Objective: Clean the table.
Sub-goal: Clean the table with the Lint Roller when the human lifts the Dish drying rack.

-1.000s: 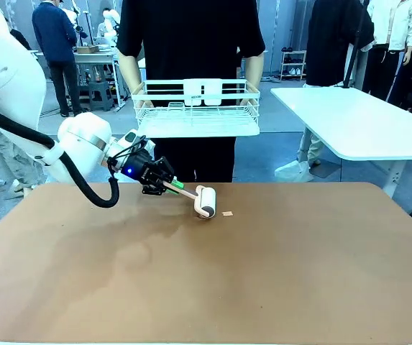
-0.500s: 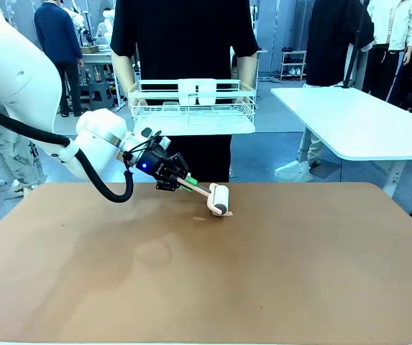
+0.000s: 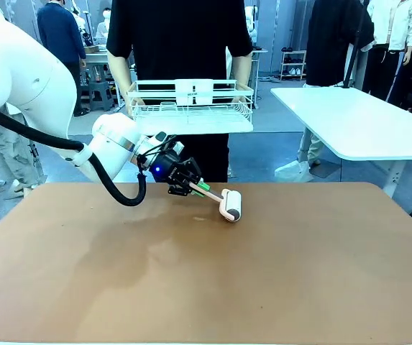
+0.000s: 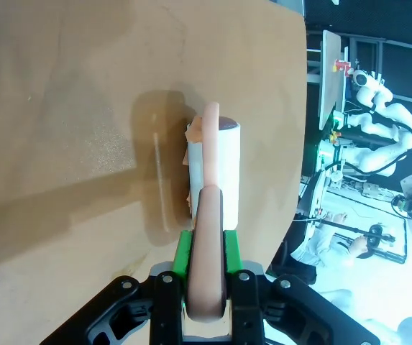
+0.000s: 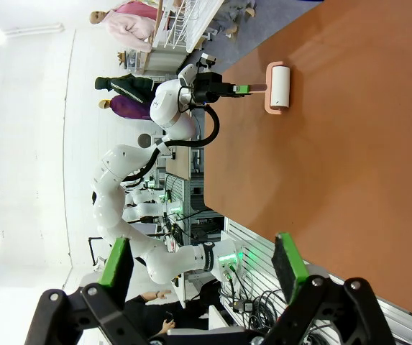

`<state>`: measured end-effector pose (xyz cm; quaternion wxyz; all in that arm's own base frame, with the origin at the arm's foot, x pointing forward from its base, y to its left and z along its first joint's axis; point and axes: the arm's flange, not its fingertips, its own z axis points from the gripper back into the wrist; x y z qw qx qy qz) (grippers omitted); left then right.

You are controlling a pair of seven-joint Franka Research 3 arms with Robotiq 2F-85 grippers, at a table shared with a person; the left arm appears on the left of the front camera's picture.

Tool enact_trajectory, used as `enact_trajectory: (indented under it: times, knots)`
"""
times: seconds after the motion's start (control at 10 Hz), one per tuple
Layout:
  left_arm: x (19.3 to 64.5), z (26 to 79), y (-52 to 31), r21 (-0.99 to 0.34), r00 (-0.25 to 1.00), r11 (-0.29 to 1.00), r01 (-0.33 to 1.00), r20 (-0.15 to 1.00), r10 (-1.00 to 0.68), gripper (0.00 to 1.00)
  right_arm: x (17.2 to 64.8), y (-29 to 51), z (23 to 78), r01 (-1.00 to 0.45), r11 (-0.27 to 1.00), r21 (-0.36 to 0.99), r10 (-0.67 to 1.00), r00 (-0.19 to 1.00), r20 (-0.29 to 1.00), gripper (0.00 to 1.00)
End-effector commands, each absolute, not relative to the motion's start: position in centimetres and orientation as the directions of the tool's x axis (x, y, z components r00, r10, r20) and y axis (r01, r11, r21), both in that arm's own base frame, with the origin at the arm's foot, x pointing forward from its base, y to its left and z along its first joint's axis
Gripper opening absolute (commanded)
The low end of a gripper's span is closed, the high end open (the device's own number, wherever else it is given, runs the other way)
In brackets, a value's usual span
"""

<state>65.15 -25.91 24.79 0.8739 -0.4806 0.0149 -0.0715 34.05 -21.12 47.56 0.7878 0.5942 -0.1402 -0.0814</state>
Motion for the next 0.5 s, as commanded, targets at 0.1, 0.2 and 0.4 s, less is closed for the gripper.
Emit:
enact_trajectory:
  times: [0.1,0.2,0.4]
  knots:
    - [65.2,23.5,-26.7,-0.830,0.992,0.550,0.098,0.037,-0.120,0.08,33.8,-21.1,47.8,-0.053,0.272,0.961,-0.288,0.948,0.134,1.00]
    - [65.1,23.3,-27.6,-0.834,0.992,0.544,0.094,0.031,-0.124,0.08,33.8,-21.1,47.8,-0.053,0.272,0.961,-0.288,0.948,0.134,1.00]
    - [64.9,23.2,-28.6,-0.834,0.993,0.545,0.086,0.027,-0.116,0.08,33.8,-21.1,47.8,-0.053,0.272,0.961,-0.288,0.948,0.134,1.00]
